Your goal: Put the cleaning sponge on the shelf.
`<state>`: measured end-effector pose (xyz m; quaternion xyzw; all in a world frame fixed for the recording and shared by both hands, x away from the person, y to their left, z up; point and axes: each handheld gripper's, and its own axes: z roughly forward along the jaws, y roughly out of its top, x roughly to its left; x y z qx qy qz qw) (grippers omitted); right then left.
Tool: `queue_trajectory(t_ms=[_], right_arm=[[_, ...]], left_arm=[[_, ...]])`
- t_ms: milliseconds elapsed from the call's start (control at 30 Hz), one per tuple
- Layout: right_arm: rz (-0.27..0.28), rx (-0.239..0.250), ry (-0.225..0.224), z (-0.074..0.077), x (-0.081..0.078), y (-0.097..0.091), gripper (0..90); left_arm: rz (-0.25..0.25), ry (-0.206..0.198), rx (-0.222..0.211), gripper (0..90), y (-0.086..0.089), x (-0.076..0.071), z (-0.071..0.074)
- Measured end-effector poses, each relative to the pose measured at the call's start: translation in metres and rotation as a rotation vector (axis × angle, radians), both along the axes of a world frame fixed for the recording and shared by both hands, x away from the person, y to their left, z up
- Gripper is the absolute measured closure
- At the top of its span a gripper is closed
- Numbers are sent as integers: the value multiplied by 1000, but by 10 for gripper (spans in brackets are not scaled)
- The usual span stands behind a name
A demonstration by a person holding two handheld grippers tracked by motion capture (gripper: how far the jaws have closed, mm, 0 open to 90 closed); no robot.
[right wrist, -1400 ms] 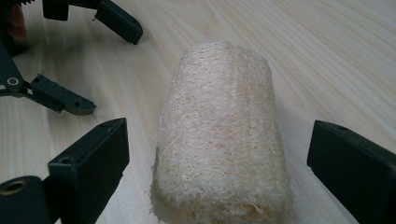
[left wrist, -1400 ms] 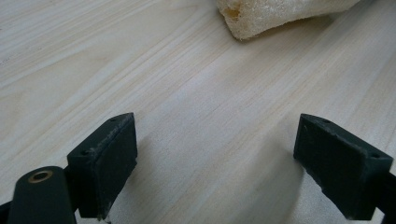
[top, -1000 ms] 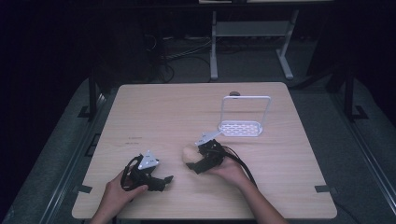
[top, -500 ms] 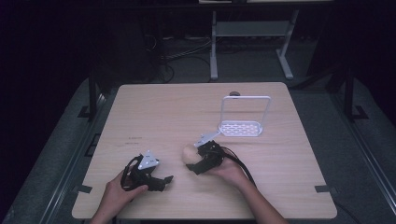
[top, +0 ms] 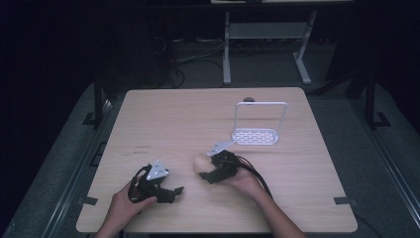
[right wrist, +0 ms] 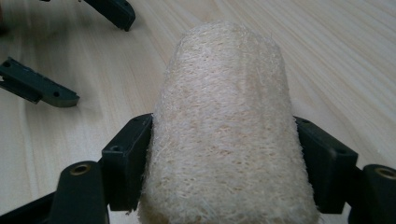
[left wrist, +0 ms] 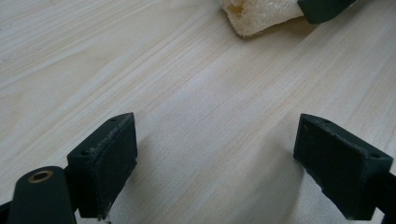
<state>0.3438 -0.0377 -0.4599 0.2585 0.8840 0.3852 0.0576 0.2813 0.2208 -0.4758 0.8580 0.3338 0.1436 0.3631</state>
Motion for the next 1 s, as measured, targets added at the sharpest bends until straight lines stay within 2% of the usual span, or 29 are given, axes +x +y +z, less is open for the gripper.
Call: queue_trajectory(t_ms=[667, 1000], right_arm=[[-11, 15, -23, 16, -5, -14, 276], [-30, 7, -34, 19, -6, -25, 276]], left_arm=[[-5, -1, 4, 129, 0, 0, 0], [-5, -1, 5, 128, 0, 0, 0]])
